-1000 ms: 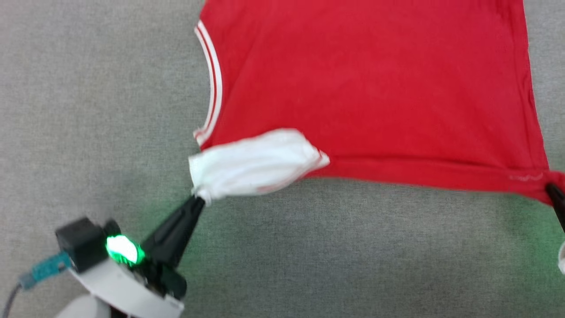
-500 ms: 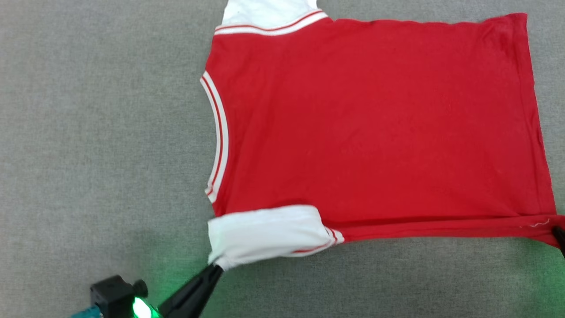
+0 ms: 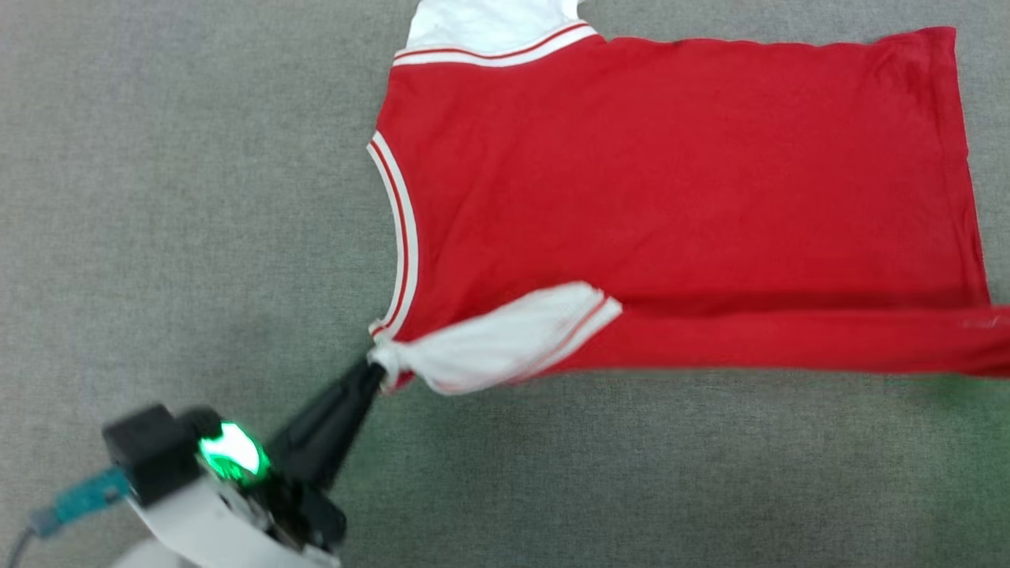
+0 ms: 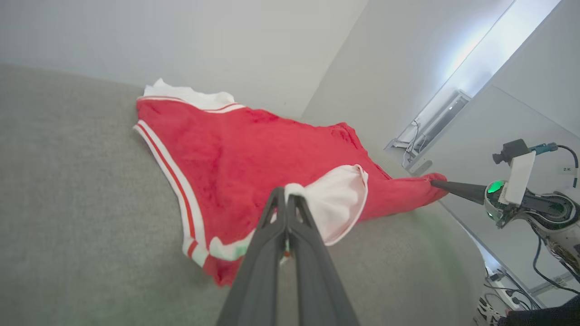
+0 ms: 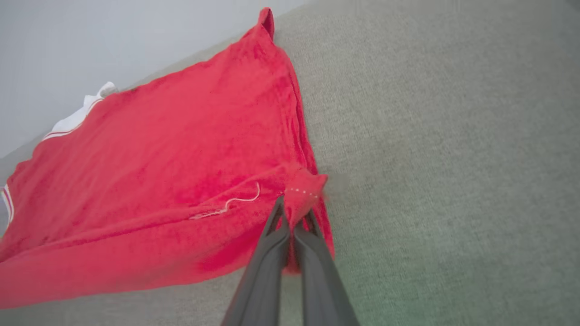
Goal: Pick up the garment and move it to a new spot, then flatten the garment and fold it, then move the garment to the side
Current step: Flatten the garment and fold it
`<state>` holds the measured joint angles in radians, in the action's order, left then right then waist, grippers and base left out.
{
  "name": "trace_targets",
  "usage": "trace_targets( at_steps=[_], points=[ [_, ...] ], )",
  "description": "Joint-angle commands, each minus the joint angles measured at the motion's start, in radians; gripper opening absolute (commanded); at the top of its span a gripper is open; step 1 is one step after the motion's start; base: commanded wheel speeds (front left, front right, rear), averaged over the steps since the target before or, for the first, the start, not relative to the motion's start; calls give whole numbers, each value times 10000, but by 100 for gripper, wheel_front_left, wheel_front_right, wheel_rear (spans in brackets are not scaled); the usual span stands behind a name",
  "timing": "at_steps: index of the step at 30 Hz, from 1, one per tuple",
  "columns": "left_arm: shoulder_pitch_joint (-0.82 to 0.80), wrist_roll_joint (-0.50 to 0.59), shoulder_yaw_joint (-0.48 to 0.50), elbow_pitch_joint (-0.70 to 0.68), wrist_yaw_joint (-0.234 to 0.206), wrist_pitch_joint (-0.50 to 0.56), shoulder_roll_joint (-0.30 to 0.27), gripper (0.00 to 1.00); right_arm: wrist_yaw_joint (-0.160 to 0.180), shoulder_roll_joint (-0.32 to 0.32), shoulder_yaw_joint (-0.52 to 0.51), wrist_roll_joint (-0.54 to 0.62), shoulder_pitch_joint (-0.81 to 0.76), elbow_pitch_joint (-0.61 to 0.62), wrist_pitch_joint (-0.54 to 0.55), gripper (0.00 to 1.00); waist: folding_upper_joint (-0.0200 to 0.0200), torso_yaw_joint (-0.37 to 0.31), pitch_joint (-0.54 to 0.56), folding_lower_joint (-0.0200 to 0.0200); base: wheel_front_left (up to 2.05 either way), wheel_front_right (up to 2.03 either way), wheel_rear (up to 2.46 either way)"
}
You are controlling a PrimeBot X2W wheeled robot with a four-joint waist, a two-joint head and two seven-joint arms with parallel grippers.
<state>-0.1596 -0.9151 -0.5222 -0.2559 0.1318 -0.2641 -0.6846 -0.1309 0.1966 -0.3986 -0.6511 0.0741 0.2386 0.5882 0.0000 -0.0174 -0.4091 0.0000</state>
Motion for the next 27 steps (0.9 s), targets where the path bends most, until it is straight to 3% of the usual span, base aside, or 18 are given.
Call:
trace_targets(
  at_steps=[1, 6, 14, 27],
  points=[
    [-303, -2, 101, 27, -25, 9, -60, 0, 4, 60, -20, 123, 312, 62, 50, 0, 0, -17, -32, 0, 0, 0, 0],
    [-1290, -185, 266, 452, -25, 9, 104, 0, 4, 77, 11, 373, 1232, -350, 118, 0, 0, -52, -174, 0, 0, 0, 0],
    [-2831, -435, -355, 1904, -25, 9, 291, 0, 4, -84, 344, 854, 2617, -1448, -202, 0, 0, -75, -653, 0, 0, 0, 0],
    [-4515, -330, -1039, 4380, -25, 9, 937, 0, 7, -19, 442, 1385, 3325, -3033, -1055, 0, 0, 61, -1301, 0, 0, 0, 0]
  ],
)
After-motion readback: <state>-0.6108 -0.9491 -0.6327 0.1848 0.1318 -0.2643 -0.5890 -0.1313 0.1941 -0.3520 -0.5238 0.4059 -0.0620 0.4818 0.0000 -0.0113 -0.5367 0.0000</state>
